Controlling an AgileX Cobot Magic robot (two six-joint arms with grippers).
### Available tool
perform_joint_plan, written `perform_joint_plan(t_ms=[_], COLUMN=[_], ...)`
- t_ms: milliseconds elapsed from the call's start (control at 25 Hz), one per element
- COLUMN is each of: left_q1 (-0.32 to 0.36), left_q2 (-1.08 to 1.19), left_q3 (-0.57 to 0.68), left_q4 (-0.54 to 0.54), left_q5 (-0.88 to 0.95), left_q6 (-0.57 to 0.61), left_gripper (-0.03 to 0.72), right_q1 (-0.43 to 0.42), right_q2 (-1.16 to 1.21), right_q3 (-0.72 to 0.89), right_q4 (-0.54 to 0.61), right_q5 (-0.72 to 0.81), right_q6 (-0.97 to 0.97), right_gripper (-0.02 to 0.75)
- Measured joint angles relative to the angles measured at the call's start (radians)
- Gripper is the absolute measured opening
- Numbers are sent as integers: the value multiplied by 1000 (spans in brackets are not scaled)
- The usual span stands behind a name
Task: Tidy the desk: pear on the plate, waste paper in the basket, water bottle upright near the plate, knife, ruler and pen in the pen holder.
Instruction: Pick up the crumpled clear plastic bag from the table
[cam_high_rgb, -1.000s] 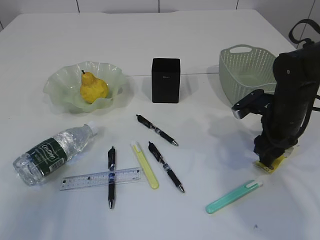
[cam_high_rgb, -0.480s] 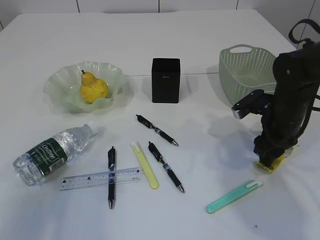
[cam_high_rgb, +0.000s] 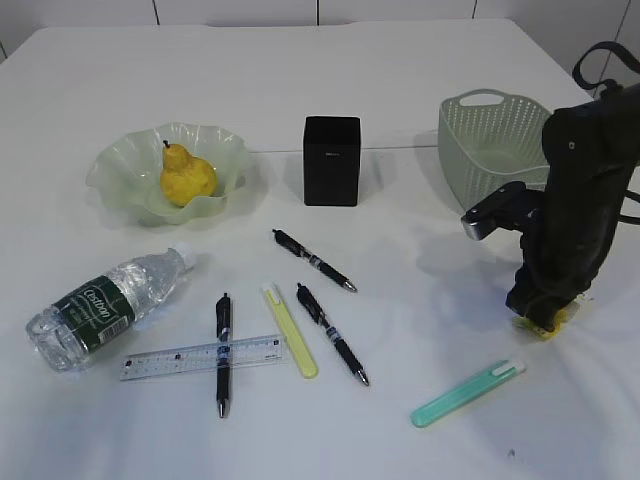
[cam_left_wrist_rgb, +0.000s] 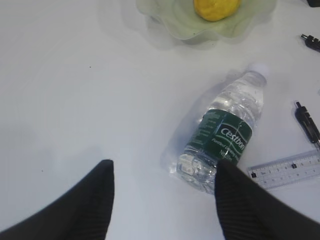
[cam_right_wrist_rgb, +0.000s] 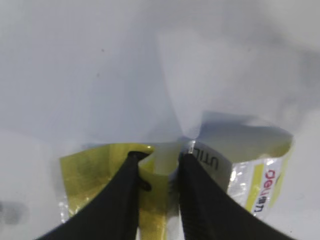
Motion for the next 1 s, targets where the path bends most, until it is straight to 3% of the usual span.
perform_joint_plan(t_ms=[160,240,680,1000], left_q1=[0,0,0,0], left_q2=[0,0,0,0], left_q3=[0,0,0,0], left_q4=[0,0,0,-2], left_q5=[0,0,0,0], left_q6=[0,0,0,0], left_gripper=[453,453,453,453], right_q1=[0,0,0,0], right_q2=[2,3,5,5], right_q3=[0,-11,-282,-548], right_q4=[0,2,106,233], right_q5=[16,41,309,349], right_q6=[0,5,133,255], right_gripper=[76,20,15,15])
